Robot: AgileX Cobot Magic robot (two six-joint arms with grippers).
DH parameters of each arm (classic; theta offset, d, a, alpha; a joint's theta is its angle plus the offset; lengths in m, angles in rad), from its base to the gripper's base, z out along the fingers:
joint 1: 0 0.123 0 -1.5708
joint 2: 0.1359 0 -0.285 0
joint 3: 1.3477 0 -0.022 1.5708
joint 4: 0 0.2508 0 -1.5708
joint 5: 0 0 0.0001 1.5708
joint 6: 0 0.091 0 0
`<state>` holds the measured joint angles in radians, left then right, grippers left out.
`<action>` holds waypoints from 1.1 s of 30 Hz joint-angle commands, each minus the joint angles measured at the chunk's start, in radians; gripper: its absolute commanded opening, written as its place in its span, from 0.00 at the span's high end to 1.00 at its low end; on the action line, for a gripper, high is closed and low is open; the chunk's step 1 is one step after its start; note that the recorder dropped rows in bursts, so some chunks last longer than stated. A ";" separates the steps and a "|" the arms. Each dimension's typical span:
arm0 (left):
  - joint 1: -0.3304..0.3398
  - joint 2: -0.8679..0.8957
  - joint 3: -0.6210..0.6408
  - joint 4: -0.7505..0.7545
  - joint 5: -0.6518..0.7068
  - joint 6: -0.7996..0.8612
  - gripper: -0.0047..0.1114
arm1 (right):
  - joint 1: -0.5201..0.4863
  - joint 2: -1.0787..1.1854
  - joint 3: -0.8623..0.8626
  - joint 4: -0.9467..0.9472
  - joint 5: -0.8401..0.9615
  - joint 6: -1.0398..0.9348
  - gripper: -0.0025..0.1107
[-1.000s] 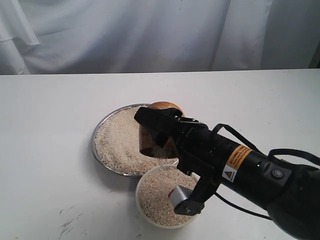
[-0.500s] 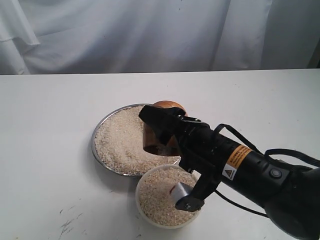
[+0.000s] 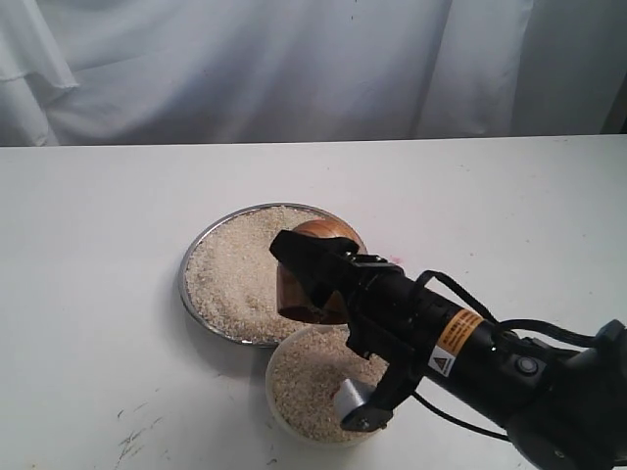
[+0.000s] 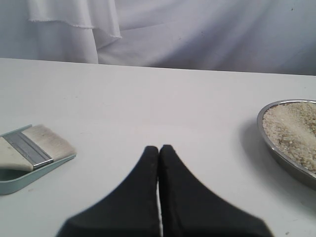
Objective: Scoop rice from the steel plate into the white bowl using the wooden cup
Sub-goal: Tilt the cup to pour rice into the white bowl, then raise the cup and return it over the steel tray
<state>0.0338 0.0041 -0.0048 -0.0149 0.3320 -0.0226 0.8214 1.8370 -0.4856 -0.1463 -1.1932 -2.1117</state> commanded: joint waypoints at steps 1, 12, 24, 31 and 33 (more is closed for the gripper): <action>0.002 -0.004 0.005 -0.002 -0.013 -0.001 0.96 | -0.007 -0.036 0.015 0.001 -0.028 -0.004 0.98; 0.002 -0.004 0.005 -0.002 -0.013 -0.001 0.96 | -0.016 -0.077 0.011 0.056 -0.028 -0.002 0.98; 0.002 -0.004 0.005 -0.002 -0.013 -0.001 0.96 | -0.031 -0.081 0.021 -0.026 -0.028 -0.001 0.98; 0.002 -0.004 0.005 -0.002 -0.013 -0.001 0.96 | -0.031 -0.081 0.021 0.061 -0.028 0.054 0.98; 0.002 -0.004 0.005 -0.002 -0.013 -0.001 0.96 | -0.031 -0.081 0.011 0.087 -0.028 0.157 0.98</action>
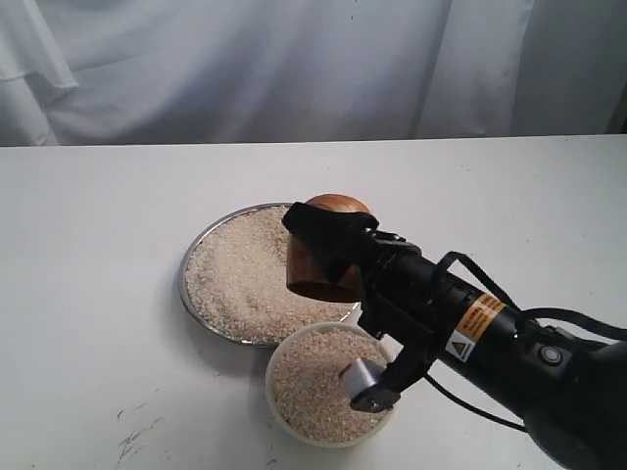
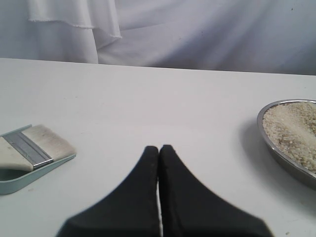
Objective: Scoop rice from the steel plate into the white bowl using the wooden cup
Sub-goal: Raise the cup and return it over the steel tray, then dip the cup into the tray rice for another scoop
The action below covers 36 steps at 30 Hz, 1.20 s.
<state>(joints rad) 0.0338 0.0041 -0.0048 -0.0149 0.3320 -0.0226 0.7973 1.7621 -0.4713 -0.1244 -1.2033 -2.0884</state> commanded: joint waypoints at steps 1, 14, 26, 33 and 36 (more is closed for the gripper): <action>0.002 -0.004 0.005 -0.002 -0.013 -0.001 0.96 | -0.007 -0.006 -0.012 0.090 -0.018 0.195 0.98; 0.002 -0.004 0.005 -0.002 -0.013 -0.001 0.96 | -0.099 -0.006 -0.524 0.260 1.072 0.623 0.98; 0.002 -0.004 0.005 -0.002 -0.013 -0.001 0.96 | -0.023 0.211 -1.021 0.071 1.592 0.537 0.98; 0.002 -0.004 0.005 -0.002 -0.013 -0.001 0.96 | 0.031 0.399 -1.110 -0.338 1.494 0.611 0.98; 0.002 -0.004 0.005 -0.002 -0.013 -0.001 0.96 | 0.047 0.450 -1.110 -0.596 1.471 0.755 0.98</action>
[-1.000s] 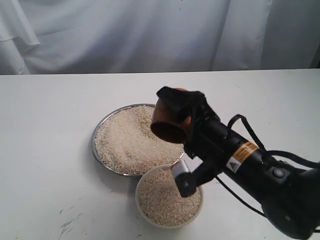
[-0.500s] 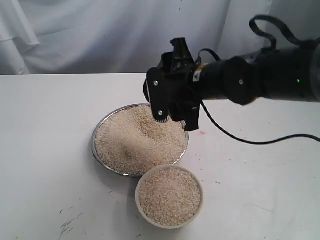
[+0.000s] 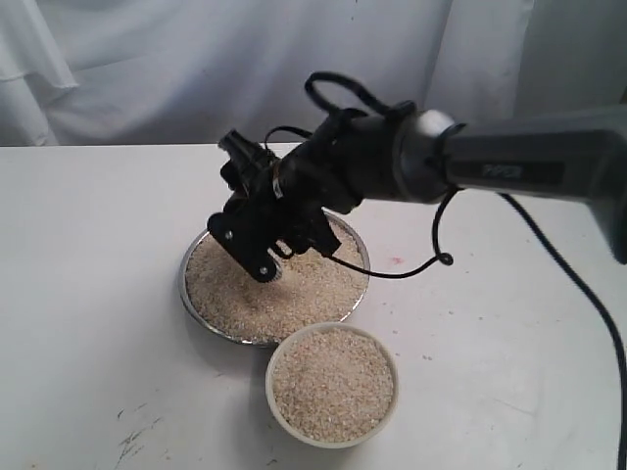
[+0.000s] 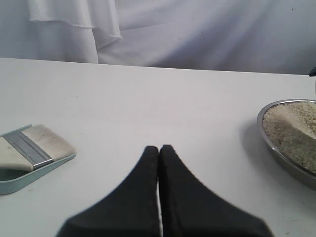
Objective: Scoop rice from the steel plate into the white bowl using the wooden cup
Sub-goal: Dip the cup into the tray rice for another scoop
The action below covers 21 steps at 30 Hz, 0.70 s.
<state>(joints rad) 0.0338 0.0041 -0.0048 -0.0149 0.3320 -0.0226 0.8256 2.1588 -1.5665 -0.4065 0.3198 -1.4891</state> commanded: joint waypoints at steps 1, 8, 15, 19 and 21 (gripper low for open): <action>0.002 -0.004 0.005 -0.002 -0.013 -0.001 0.96 | 0.019 0.062 -0.015 -0.381 -0.064 0.222 0.98; 0.002 -0.004 0.005 -0.002 -0.013 -0.001 0.96 | 0.028 0.107 -0.030 -0.689 -0.079 0.555 0.98; 0.002 -0.004 0.005 -0.002 -0.013 -0.001 0.96 | 0.040 0.142 -0.070 -0.738 -0.089 0.604 0.98; 0.002 -0.004 0.005 -0.002 -0.013 -0.001 0.96 | 0.040 0.166 -0.093 -0.736 -0.121 0.611 0.98; 0.002 -0.004 0.005 -0.002 -0.013 -0.001 0.96 | 0.040 0.185 -0.117 -0.736 -0.128 0.626 0.98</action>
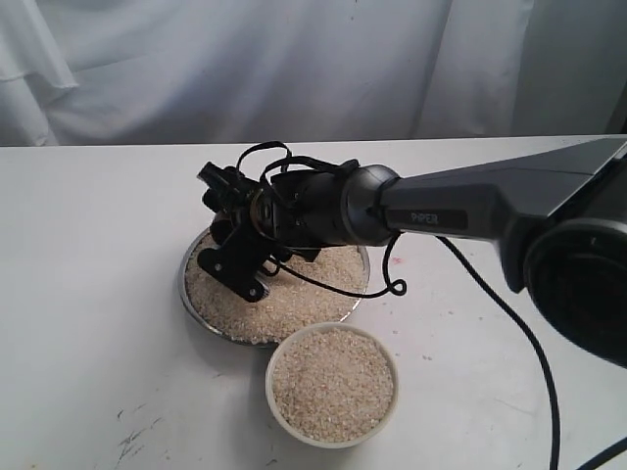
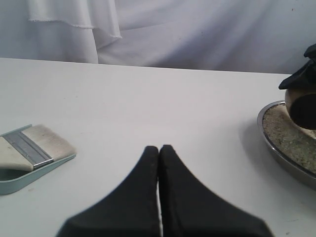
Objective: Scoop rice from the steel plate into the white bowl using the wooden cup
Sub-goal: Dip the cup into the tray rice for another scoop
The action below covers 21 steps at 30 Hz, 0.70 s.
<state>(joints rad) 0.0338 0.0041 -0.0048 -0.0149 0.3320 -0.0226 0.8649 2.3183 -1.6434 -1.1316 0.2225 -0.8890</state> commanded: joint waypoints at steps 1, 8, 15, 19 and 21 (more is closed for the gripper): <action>0.002 -0.004 0.005 -0.002 -0.013 -0.001 0.96 | 0.001 0.035 -0.055 -0.011 -0.036 0.031 0.98; 0.002 -0.004 0.005 -0.002 -0.013 -0.001 0.96 | 0.001 0.072 -0.088 -0.003 -0.037 0.031 0.98; 0.002 -0.004 0.005 -0.002 -0.013 -0.001 0.96 | 0.001 0.072 -0.086 0.115 -0.017 0.019 0.98; 0.002 -0.004 0.005 -0.002 -0.013 -0.001 0.96 | 0.001 0.072 -0.086 0.227 -0.006 -0.088 0.98; 0.002 -0.004 0.005 -0.002 -0.013 -0.001 0.96 | 0.001 0.072 -0.086 0.344 0.022 -0.201 0.98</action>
<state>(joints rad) 0.0338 0.0041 -0.0048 -0.0149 0.3320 -0.0226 0.8655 2.3903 -1.7265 -0.9029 0.2157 -0.9903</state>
